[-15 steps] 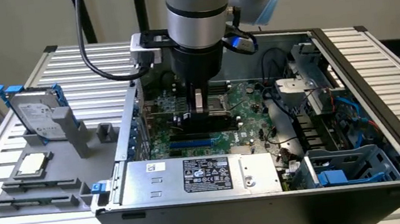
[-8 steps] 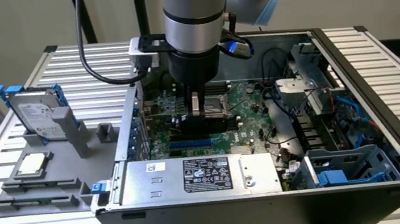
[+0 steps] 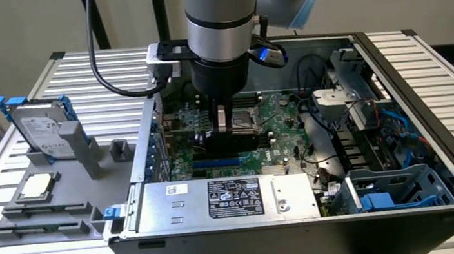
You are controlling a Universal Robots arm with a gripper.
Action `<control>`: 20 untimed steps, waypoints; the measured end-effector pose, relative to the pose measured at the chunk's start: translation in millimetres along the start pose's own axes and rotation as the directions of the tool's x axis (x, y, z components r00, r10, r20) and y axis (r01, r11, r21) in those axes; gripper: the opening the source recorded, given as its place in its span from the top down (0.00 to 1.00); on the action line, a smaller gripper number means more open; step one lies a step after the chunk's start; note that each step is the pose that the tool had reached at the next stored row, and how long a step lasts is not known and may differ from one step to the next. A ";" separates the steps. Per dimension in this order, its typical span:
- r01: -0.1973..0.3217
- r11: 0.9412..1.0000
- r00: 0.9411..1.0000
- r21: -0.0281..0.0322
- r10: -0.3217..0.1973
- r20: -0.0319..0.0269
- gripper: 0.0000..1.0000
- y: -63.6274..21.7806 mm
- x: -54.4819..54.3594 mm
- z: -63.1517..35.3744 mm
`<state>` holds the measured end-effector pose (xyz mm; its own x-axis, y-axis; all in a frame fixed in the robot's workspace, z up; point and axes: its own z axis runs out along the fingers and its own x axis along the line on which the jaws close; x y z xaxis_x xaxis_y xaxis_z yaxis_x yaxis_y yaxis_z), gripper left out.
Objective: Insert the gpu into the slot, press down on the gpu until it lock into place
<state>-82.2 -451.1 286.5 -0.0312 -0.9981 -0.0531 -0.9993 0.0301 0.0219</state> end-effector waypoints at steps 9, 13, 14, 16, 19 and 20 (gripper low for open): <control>0.006 1.000 1.000 -0.003 -0.006 -0.001 0.74 -0.1 0.4 7.0; 0.006 1.000 1.000 -0.003 -0.006 -0.001 0.74 -0.1 0.4 7.5; 0.006 1.000 1.000 -0.003 -0.006 0.000 0.74 -0.1 0.5 8.5; 0.006 1.000 1.000 -0.003 -0.006 -0.001 0.74 -0.1 0.6 10.6; 0.006 1.000 1.000 -0.004 -0.006 -0.001 0.74 0.0 0.8 13.5; 0.005 1.000 1.000 -0.004 -0.005 -0.001 0.74 0.0 0.9 14.3</control>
<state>-82.6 -451.2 272.1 -0.0257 -0.9983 -0.0525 -0.9994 0.0244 0.0257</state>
